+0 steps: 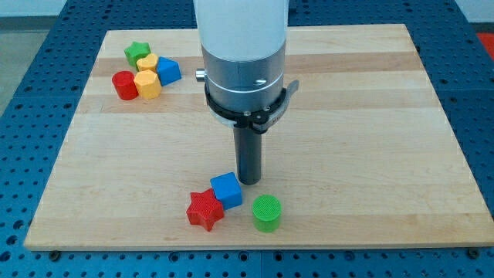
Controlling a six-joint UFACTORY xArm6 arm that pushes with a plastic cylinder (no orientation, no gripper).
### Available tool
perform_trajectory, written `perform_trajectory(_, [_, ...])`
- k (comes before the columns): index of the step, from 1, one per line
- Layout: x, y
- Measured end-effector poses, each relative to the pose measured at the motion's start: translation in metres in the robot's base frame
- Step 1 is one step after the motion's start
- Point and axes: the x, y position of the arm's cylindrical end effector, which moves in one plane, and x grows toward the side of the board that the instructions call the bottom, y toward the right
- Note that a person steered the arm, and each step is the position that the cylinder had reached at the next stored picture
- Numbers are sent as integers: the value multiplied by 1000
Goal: Tap the top left of green star
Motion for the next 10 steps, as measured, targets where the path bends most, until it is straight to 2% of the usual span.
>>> perform_trajectory(1, [-29,1])
perform_trajectory(3, [-225,-38])
perform_trajectory(5, [-263,-52])
perform_trajectory(7, [-305,-190])
perform_trajectory(10, [-311,-242])
